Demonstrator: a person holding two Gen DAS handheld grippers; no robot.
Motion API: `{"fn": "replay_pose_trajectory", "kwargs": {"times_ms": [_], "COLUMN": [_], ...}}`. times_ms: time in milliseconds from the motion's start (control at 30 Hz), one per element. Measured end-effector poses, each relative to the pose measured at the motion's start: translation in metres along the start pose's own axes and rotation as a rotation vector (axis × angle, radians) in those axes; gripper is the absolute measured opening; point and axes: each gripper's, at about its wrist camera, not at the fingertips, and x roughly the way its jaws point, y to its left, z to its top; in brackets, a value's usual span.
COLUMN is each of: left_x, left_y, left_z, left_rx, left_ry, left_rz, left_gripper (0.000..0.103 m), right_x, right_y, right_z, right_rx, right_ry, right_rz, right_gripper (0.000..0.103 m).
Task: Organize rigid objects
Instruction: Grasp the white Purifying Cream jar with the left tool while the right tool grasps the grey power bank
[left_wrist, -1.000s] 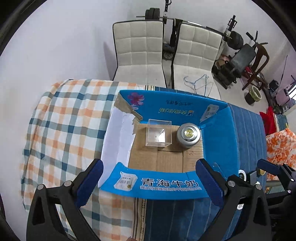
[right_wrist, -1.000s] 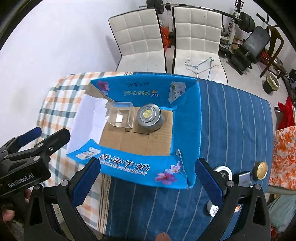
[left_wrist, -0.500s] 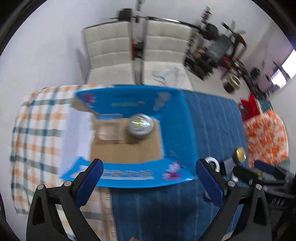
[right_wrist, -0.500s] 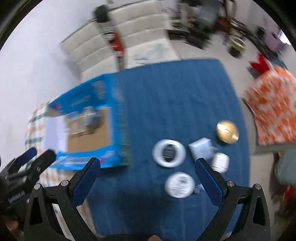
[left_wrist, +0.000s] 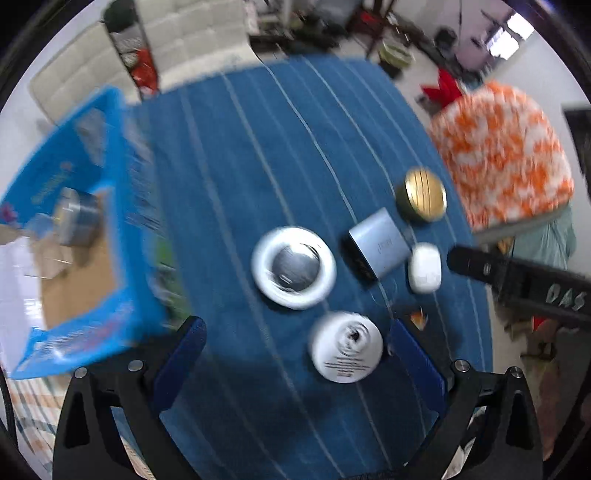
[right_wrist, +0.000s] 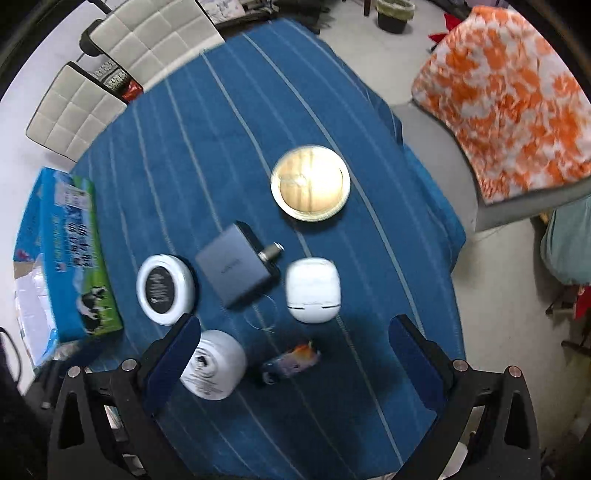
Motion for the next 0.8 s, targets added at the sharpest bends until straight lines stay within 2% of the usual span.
{"fn": "replay_pose_trajectory", "kwargs": {"times_ms": [133,200,333,400,467,533,600,633,667,733,800], "left_x": [0.046,0.067,0.092,0.096,0.093,0.087,0.082,0.081,0.08,0.079,0.084], "left_y": [-0.025,-0.034,-0.044,-0.04,-0.034,-0.028,-0.019,-0.013,-0.009,-0.003,0.001], "left_z": [-0.009,-0.012,-0.015,-0.015,-0.017,-0.02,-0.023,-0.023,-0.024,-0.024,-0.026], "left_rx": [0.034,0.046,0.044,0.024,0.001,-0.011,-0.046,-0.072,-0.096,-0.134,-0.173], "left_ry": [0.102,0.149,0.191,0.207,0.204,0.182,0.171,0.169,0.165,0.164,0.194], "left_rz": [-0.002,-0.004,-0.004,-0.005,-0.02,0.02,0.044,0.043,0.037,0.014,-0.021], "left_gripper": [0.102,0.102,0.102,0.075,0.069,0.067,0.067,0.067,0.067,0.067,0.072], "right_x": [0.019,0.023,0.03,0.035,0.039,0.044,0.054,0.059,0.06,0.068,0.078], "right_y": [-0.008,-0.009,-0.003,0.006,0.023,0.041,0.058,0.066,0.073,0.082,0.087], "right_z": [-0.001,-0.003,0.001,0.004,0.007,0.01,0.014,0.017,0.019,0.025,0.028], "right_rx": [0.011,0.003,-0.023,-0.05,-0.098,-0.143,-0.187,-0.214,-0.239,-0.258,-0.27], "right_ry": [0.019,0.017,0.017,0.012,0.002,-0.004,0.01,0.017,-0.001,0.026,0.075], "right_rz": [0.006,-0.009,0.035,0.046,0.035,0.024,0.0,-0.028,-0.058,-0.062,-0.1], "right_gripper": [0.101,0.095,0.095,0.095,0.095,0.094,0.087,0.08,0.076,0.068,0.066]}}
